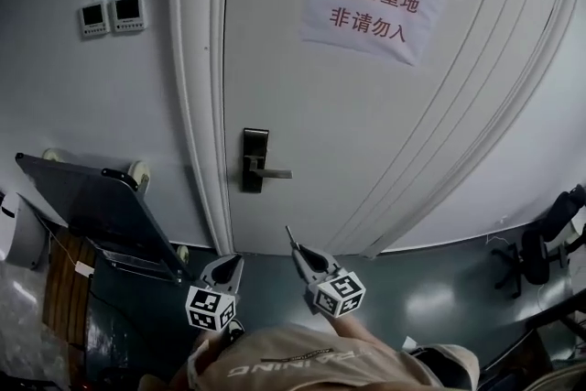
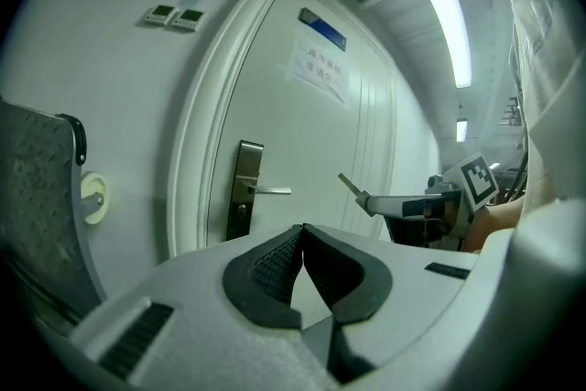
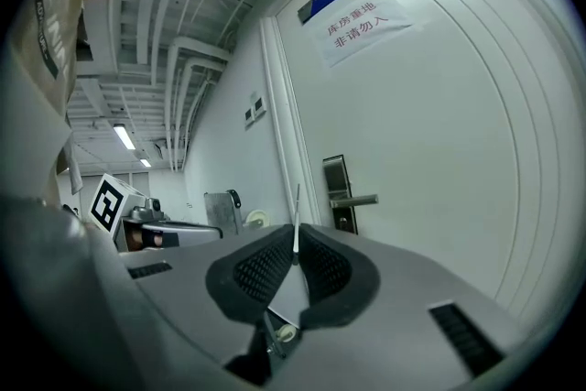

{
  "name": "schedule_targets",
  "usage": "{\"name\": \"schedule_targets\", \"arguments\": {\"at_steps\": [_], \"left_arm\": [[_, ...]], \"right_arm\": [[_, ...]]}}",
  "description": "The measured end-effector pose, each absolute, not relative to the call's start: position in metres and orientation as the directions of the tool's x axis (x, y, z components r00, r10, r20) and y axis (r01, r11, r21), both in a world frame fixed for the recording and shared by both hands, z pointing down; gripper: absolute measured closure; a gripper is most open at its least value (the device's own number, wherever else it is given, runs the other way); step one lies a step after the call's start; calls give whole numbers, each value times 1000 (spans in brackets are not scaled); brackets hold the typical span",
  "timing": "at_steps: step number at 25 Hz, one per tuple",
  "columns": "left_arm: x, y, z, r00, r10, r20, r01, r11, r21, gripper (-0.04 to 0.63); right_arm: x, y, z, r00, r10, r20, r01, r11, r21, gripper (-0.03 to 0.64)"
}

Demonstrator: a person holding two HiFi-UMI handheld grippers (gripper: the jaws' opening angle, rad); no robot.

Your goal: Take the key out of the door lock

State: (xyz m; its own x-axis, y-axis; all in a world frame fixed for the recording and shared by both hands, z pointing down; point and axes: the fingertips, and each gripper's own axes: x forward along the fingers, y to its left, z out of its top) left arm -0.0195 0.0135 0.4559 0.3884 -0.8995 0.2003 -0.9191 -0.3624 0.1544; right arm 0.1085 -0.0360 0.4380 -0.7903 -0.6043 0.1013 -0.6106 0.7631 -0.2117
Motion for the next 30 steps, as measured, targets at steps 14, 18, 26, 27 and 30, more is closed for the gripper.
{"name": "schedule_targets", "arguments": {"at_steps": [14,18,26,27,30], "left_arm": [[-5,21,476,436,-872,224,-897,-400,188,586],[-10,22,475,426,-872,241,-903,-394,171,586],[32,31,471,484,-833,266,-875,-460,152,586],[36,33,471,489,-829,270,-872,-466,148,586],[44,34,468,479,-835,271,-878,-457,141,586]], "right_arm": [[116,-23,462,-780,-602,173,-626,743,-236,597],[112,-18,462,-786,-597,158,-618,752,-231,597],[141,-7,471,-774,-611,163,-632,732,-254,597],[143,-4,473,-775,-610,162,-630,730,-263,597],[150,0,473,-781,-606,153,-623,737,-262,597]]}}
